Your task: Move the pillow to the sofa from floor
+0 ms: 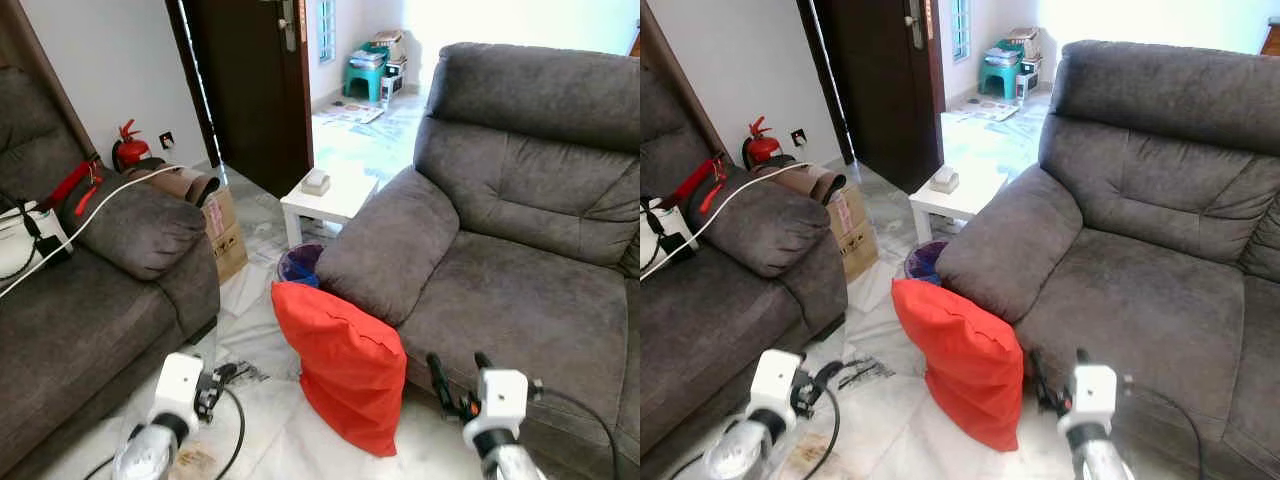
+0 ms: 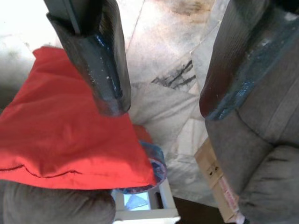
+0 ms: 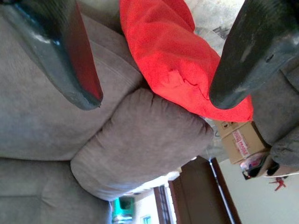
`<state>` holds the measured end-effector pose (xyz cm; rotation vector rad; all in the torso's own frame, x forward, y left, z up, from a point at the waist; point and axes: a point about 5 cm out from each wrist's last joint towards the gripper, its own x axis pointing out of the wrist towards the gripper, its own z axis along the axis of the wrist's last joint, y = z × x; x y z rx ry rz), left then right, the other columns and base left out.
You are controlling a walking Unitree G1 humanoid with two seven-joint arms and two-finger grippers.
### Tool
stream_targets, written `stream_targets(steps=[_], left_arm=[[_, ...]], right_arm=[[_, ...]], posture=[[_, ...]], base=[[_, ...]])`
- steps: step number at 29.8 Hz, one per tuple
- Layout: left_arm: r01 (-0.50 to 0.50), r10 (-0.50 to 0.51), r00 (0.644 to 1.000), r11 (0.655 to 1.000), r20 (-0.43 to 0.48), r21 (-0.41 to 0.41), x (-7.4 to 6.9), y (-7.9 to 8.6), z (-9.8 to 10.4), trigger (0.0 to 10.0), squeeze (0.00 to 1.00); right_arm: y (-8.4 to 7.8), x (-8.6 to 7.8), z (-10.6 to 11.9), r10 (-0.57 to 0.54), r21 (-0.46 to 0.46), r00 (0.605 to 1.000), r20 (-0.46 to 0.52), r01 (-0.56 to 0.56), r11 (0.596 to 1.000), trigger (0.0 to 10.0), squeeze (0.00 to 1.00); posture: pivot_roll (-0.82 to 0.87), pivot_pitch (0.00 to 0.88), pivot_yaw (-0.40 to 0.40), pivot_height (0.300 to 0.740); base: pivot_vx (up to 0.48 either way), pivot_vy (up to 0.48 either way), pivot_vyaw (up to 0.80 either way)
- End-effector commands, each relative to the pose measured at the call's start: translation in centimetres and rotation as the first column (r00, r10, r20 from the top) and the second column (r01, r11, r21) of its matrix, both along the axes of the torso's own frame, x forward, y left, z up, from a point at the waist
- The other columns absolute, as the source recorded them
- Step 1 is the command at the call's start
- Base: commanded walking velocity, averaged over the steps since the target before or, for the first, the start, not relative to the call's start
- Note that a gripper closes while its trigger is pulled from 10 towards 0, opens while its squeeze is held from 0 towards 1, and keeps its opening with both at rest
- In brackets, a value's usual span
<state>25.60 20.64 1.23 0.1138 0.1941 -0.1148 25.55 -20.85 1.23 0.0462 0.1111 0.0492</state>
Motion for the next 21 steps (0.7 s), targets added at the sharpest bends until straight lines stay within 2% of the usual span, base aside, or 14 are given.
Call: stream_targets(steps=[1, 5, 12, 21], left_arm=[[-0.012, 0.012, 0.997, 1.000, 0.074, -0.004, 0.3, -0.4, 1.2, 10.0, 0.00], [-0.017, 0.019, 0.995, 1.000, 0.100, -0.022, 0.4, -1.1, 1.6, 10.0, 0.00], [-0.001, 0.008, 0.991, 0.999, 0.137, -0.050, 1.7, -1.5, 2.9, 10.0, 0.00], [-0.005, 0.010, 0.990, 0.999, 0.141, -0.040, 1.5, -1.4, 3.1, 10.0, 0.00]], right_arm=[[0.1, 0.2, 0.6, -0.031, 0.045, 0.999, 0.035, 0.029, 0.999, 10.0, 0.00], [0.2, 0.0, 0.1, -0.022, 0.010, 1.000, -0.017, 0.022, 1.000, 10.0, 0.00], [-0.3, 0.5, 0.6, -0.043, 0.014, 0.999, -0.015, 0.043, 0.999, 10.0, 0.00], [0.5, 0.5, 0.3, -0.007, 0.014, 0.999, -0.038, 0.007, 1.000, 10.0, 0.00]], posture=[[-0.04, 0.000, 0.083, 0.740], [-0.04, 0.000, 0.070, 0.740], [-0.03, 0.026, 0.067, 0.740], [-0.03, 0.029, 0.067, 0.720]], base=[[0.000, 0.000, 0.00], [0.000, 0.000, 0.00], [0.000, 0.000, 0.00], [0.000, 0.000, 0.00]])
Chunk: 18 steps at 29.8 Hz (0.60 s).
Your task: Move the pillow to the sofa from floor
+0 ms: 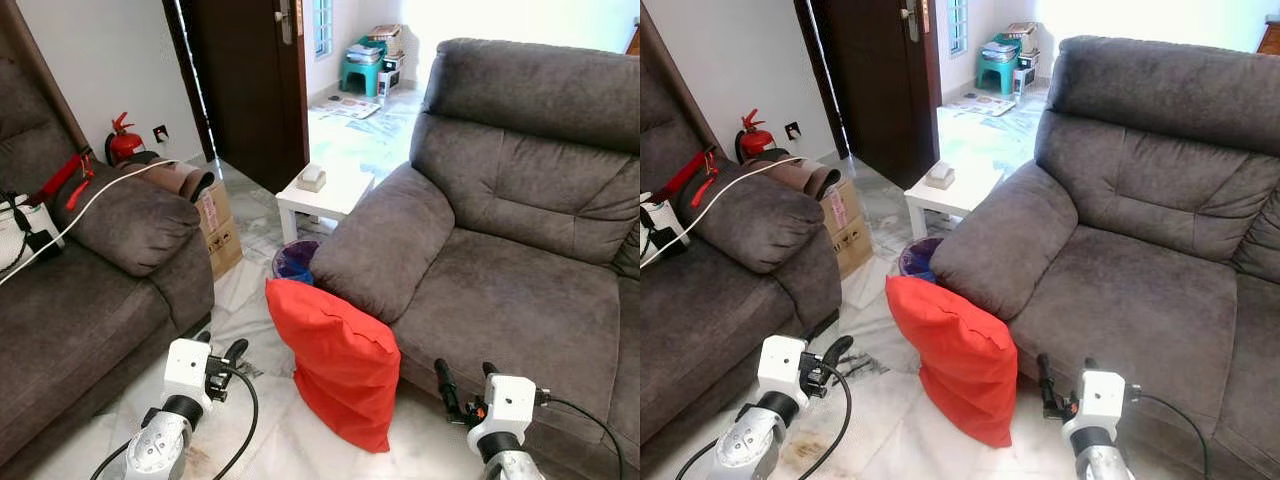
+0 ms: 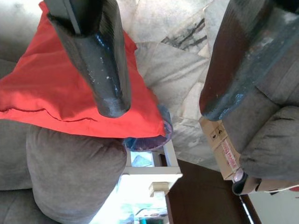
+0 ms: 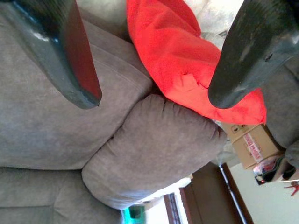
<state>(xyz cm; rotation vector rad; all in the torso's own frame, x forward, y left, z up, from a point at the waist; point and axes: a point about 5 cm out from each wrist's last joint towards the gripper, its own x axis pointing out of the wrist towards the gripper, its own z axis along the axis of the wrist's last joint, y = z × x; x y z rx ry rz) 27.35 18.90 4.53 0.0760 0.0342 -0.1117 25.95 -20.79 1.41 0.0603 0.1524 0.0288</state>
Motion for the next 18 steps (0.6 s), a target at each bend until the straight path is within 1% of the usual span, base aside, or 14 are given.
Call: stream_targets(steps=[1, 6, 7, 9, 11, 13, 15, 16, 18], left_arm=[[-0.011, 0.012, 1.000, 1.000, -0.019, 0.007, -0.28, 0.48, -0.20, 10.0, 0.00], [-0.019, 0.019, 1.000, 1.000, -0.023, 0.001, -0.33, 0.68, -0.28, 10.0, 0.00], [-0.037, 0.036, 0.999, 0.999, -0.030, -0.015, -0.25, 0.83, -0.38, 10.0, 0.00], [-0.044, 0.043, 0.999, 0.999, -0.031, -0.020, -0.16, 0.86, -0.38, 10.0, 0.00], [-0.045, 0.044, 0.998, 0.999, -0.033, -0.020, -0.20, 0.82, -0.43, 10.0, 0.00], [-0.045, 0.045, 0.998, 0.999, -0.050, -0.017, -0.65, 0.71, -0.94, 10.0, 0.00], [-0.042, 0.042, 0.997, 0.999, -0.057, -0.003, -0.82, 0.71, -1.13, 10.0, 0.00], [-0.042, 0.042, 0.997, 0.999, -0.058, -0.002, -0.85, 0.68, -1.16, 10.0, 0.00], [-0.045, 0.044, 0.997, 0.999, -0.058, -0.008, -0.81, 0.62, -1.15, 10.0, 0.00]], right_arm=[[0.41, 0.01, 0.16, 0.011, 0.010, 1.000, 0.009, -0.011, 1.000, 10.0, 0.00], [0.38, -0.16, 0.11, 0.007, 0.047, 1.000, 0.014, -0.007, 0.999, 10.0, 0.00], [0.50, -0.43, -0.30, 0.024, 0.042, 1.000, -0.009, -0.024, 0.999, 10.0, 0.00], [0.30, -0.53, -0.62, 0.015, 0.034, 0.999, -0.034, -0.014, 0.999, 10.0, 0.00], [0.35, -0.48, -0.55, 0.023, 0.043, 0.999, -0.026, -0.022, 0.999, 10.0, 0.00], [0.74, -0.52, -0.43, 0.062, 0.042, 0.998, -0.010, -0.062, 0.997, 10.0, 0.00], [0.87, -0.62, -0.34, 0.072, 0.038, 0.997, 0.004, -0.072, 0.997, 10.0, 0.00], [0.78, -0.67, -0.49, 0.054, 0.043, 0.998, -0.011, -0.054, 0.998, 10.0, 0.00], [0.73, -0.64, -0.48, 0.050, 0.044, 0.999, -0.010, -0.050, 0.998, 10.0, 0.00]], posture=[[-0.03, 0.028, 0.067, 0.720], [-0.03, 0.028, 0.065, 0.720], [-0.03, 0.027, 0.062, 0.720], [-0.03, 0.027, 0.061, 0.720], [-0.03, 0.027, 0.061, 0.710], [-0.03, 0.030, 0.059, 0.695], [-0.03, 0.033, 0.058, 0.695], [-0.03, 0.041, 0.058, 0.695], [-0.03, 0.042, 0.057, 0.695]], base=[[0.000, 0.000, 0.00], [0.000, 0.000, 0.00], [0.000, 0.000, 0.00], [0.000, 0.000, 0.00], [0.000, 0.000, 0.00], [0.000, 0.000, 0.00], [0.000, 0.000, 0.00], [0.000, 0.000, 0.00], [0.000, 0.000, 0.00]])
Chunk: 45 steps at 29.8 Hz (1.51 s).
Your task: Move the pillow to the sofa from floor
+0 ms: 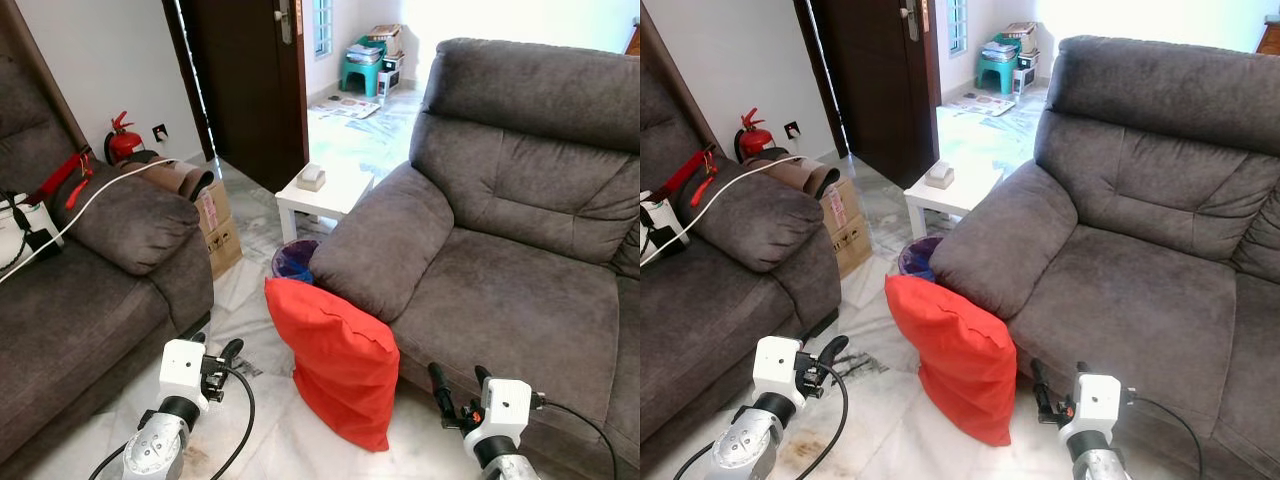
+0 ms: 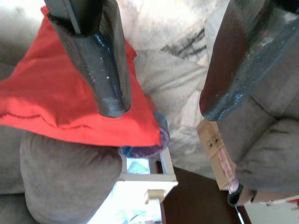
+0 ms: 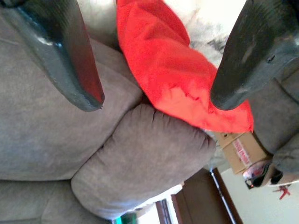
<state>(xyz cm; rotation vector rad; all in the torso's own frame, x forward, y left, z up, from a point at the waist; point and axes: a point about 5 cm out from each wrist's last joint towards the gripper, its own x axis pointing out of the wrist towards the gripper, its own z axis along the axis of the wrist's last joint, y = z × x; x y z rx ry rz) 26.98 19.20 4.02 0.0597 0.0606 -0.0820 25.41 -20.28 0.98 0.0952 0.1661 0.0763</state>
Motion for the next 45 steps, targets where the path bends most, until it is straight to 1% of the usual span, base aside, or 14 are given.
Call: stream_targets(steps=[1, 4, 7, 14, 17, 19, 23, 35, 37, 40, 45], left_arm=[[-0.013, 0.013, 0.999, 1.000, -0.032, 0.004, -0.4, 0.3, -0.6, 10.0, 0.00], [-0.012, 0.012, 0.999, 1.000, -0.034, 0.002, -0.5, 0.2, -0.6, 10.0, 0.00], [-0.013, 0.013, 0.999, 1.000, -0.037, -0.003, -0.5, 0.0, -0.7, 10.0, 0.00], [-0.004, 0.004, 0.999, 1.000, -0.046, 0.001, -0.5, -0.2, -0.8, 10.0, 0.00], [-0.006, 0.006, 0.999, 1.000, -0.043, -0.003, -0.4, -0.3, -0.8, 10.0, 0.00], [-0.005, 0.005, 0.999, 1.000, -0.043, -0.002, -0.3, -0.4, -0.8, 10.0, 0.00], [-0.002, 0.002, 0.999, 1.000, -0.041, -0.005, -0.3, -0.5, -0.7, 10.0, 0.00], [-0.007, 0.006, 0.999, 1.000, -0.035, -0.016, -0.2, -0.7, -0.6, 10.0, 0.00], [0.003, -0.004, 0.999, 1.000, -0.035, -0.015, -0.2, -0.9, -0.6, 10.0, 0.00], [-0.002, 0.001, 0.999, 1.000, -0.032, -0.015, -0.1, -0.8, -0.5, 10.0, 0.00], [-0.006, 0.005, 0.999, 1.000, -0.032, -0.012, -0.1, -0.7, -0.5, 10.0, 0.00]], right_arm=[[0.3, -0.1, 0.0, 0.005, 0.012, 1.000, 0.010, -0.005, 1.000, 10.0, 0.00], [0.4, -0.1, 0.1, 0.008, 0.025, 1.000, 0.019, -0.009, 1.000, 10.0, 0.00], [0.6, -0.1, 0.1, 0.021, 0.018, 1.000, 0.015, -0.022, 1.000, 10.0, 0.00], [0.3, 0.2, 0.2, 0.020, 0.014, 1.000, 0.011, -0.020, 1.000, 10.0, 0.00], [0.3, 0.3, 0.3, 0.024, 0.010, 1.000, 0.009, -0.025, 1.000, 10.0, 0.00], [0.2, 0.3, 0.8, 0.012, 0.042, 0.998, 0.056, -0.015, 0.999, 10.0, 0.00], [0.2, 0.4, 1.1, 0.009, 0.053, 0.997, 0.075, -0.013, 0.999, 10.0, 0.00], [-0.2, 0.5, 1.1, 0.003, 0.041, 0.998, 0.068, -0.006, 0.999, 10.0, 0.00], [0.0, 0.7, 0.9, 0.005, 0.025, 0.999, 0.039, -0.006, 1.000, 10.0, 0.00], [0.1, 0.7, 0.8, 0.009, 0.025, 0.999, 0.037, -0.010, 1.000, 10.0, 0.00], [-0.1, 0.6, 1.1, -0.016, 0.039, 0.997, 0.075, 0.013, 0.999, 10.0, 0.00]], posture=[[-0.03, 0.043, 0.057, 0.695], [-0.02, 0.045, 0.055, 0.695], [-0.03, 0.046, 0.054, 0.695], [-0.03, 0.046, 0.051, 0.695], [-0.03, 0.045, 0.050, 0.675], [-0.03, 0.045, 0.049, 0.675], [-0.03, 0.043, 0.048, 0.675], [-0.03, 0.042, 0.045, 0.675], [-0.03, 0.041, 0.046, 0.675], [-0.03, 0.037, 0.043, 0.650], [-0.02, 0.037, 0.043, 0.645]], base=[[0.000, 0.000, 0.00], [0.000, 0.000, 0.00], [0.000, 0.000, 0.00], [0.000, 0.000, 0.00], [0.000, 0.000, 0.00], [0.000, 0.000, 0.00], [0.000, 0.000, 0.00], [0.000, 0.000, 0.00], [0.000, 0.000, 0.00], [0.000, 0.000, 0.00], [0.000, 0.000, 0.00]])
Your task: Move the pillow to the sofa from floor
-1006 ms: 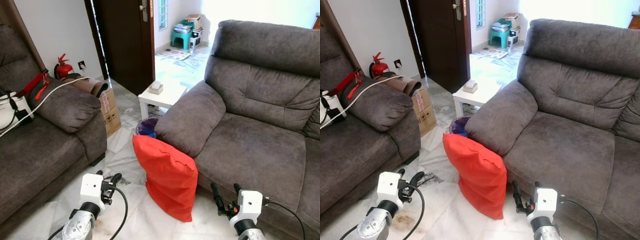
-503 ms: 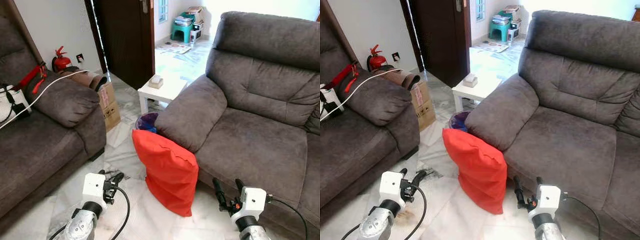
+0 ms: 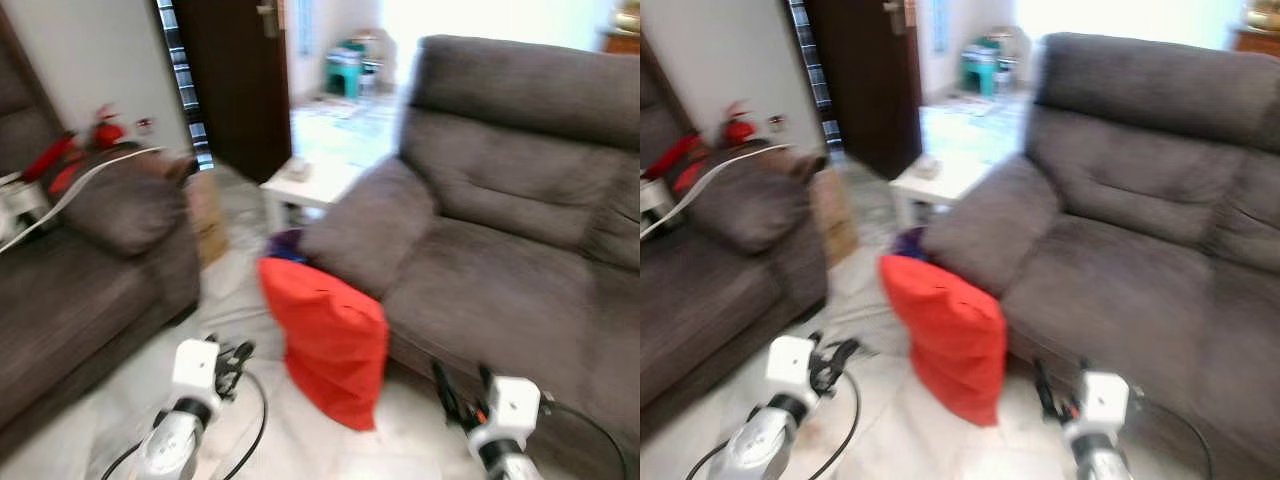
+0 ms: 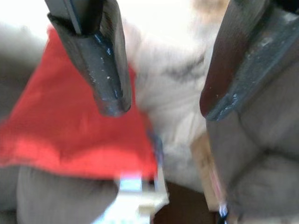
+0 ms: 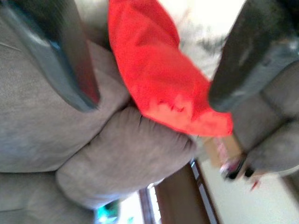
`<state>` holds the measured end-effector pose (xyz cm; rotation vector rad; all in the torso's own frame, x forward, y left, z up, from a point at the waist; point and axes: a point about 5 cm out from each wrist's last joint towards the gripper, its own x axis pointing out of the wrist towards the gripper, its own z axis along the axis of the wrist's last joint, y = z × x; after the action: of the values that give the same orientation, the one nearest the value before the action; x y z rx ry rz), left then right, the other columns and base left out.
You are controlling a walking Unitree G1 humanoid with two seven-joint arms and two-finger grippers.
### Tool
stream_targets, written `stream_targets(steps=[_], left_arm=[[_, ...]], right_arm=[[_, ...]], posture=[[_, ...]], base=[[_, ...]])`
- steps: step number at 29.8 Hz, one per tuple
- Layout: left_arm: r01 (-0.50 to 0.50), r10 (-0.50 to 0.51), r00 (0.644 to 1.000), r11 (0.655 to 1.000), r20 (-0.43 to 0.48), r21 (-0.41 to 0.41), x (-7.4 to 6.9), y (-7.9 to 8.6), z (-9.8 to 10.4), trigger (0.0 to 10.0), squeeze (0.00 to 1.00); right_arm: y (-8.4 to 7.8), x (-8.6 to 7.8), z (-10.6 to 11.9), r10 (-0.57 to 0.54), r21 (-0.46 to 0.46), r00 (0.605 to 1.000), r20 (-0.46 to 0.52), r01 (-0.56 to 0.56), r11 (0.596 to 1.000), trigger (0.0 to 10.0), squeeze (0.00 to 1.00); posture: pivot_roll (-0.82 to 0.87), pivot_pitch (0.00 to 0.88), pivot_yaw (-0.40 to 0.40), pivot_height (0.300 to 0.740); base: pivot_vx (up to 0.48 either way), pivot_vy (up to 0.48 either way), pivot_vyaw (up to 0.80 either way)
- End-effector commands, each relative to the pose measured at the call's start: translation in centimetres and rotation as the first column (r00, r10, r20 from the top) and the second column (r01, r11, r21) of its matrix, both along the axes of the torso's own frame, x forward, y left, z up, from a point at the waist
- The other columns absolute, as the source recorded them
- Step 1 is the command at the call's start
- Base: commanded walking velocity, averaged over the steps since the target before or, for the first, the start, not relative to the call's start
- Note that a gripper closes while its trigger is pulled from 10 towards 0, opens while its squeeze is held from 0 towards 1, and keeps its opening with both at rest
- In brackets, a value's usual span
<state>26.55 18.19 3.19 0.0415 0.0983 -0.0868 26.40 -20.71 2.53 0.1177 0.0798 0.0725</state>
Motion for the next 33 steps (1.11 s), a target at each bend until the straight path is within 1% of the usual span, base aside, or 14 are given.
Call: stream_targets(steps=[1, 11, 15, 17, 19, 21, 27, 32, 33], left_arm=[[-0.009, 0.009, 1.000, 1.000, 0.006, 0.007, 0.30, 0.37, 0.32, 10.0, 0.00], [-0.011, 0.011, 1.000, 1.000, 0.006, 0.008, 0.33, 0.42, 0.35, 10.0, 0.00], [-0.012, 0.012, 1.000, 1.000, 0.001, 0.011, 0.10, 0.50, 0.23, 10.0, 0.00], [-0.012, 0.012, 1.000, 1.000, -0.001, 0.013, 0.03, 0.54, 0.18, 10.0, 0.00], [-0.013, 0.013, 1.000, 1.000, -0.003, 0.013, -0.01, 0.57, 0.15, 10.0, 0.00], [-0.014, 0.014, 1.000, 1.000, -0.002, 0.015, 0.01, 0.58, 0.17, 10.0, 0.00], [-0.015, 0.015, 1.000, 1.000, -0.003, 0.014, 0.06, 0.60, 0.19, 10.0, 0.00], [-0.019, 0.019, 1.000, 1.000, -0.011, 0.006, 0.06, 0.55, 0.11, 10.0, 0.00], [-0.023, 0.023, 1.000, 1.000, -0.014, -0.009, 0.05, 0.51, 0.09, 10.0, 0.00]], right_arm=[[0.28, -0.39, -0.44, -0.006, 0.015, 1.000, -0.010, 0.006, 1.000, 10.0, 0.00], [0.30, -0.15, -0.40, -0.006, 0.013, 1.000, -0.016, 0.006, 1.000, 10.0, 0.00], [0.39, -0.10, -0.76, 0.003, -0.003, 0.999, -0.054, -0.003, 1.000, 10.0, 0.00], [0.46, -0.07, -0.74, 0.004, -0.001, 0.999, -0.051, -0.004, 1.000, 10.0, 0.00], [0.54, -0.07, -0.52, 0.005, 0.000, 1.000, -0.027, -0.005, 1.000, 10.0, 0.00], [0.49, -0.09, -0.42, -0.006, 0.011, 1.000, -0.018, 0.007, 1.000, 10.0, 0.00], [0.43, -0.04, -0.49, -0.004, 0.000, 1.000, -0.029, 0.004, 1.000, 10.0, 0.00], [0.31, 0.04, -0.52, 0.001, -0.005, 0.999, -0.035, -0.001, 1.000, 10.0, 0.00], [0.29, 0.06, -0.53, 0.003, -0.016, 0.999, -0.037, -0.003, 1.000, 10.0, 0.00]], posture=[[-0.02, 0.033, 0.043, 0.645], [-0.01, 0.029, 0.044, 0.645], [-0.01, 0.033, 0.043, 0.640], [-0.01, 0.032, 0.045, 0.630], [-0.01, 0.033, 0.044, 0.616], [-0.01, 0.033, 0.044, 0.616], [-0.01, 0.034, 0.044, 0.616], [-0.01, 0.034, 0.043, 0.616], [-0.01, 0.033, 0.043, 0.616]], base=[[0.000, 0.000, 0.00], [0.000, 0.000, 0.00], [0.000, 0.000, 0.00], [0.000, 0.000, 0.00], [0.000, 0.000, 0.00], [0.000, 0.000, 0.00], [0.000, 0.000, 0.00], [0.000, 0.000, 0.00], [0.000, 0.000, 0.00]])
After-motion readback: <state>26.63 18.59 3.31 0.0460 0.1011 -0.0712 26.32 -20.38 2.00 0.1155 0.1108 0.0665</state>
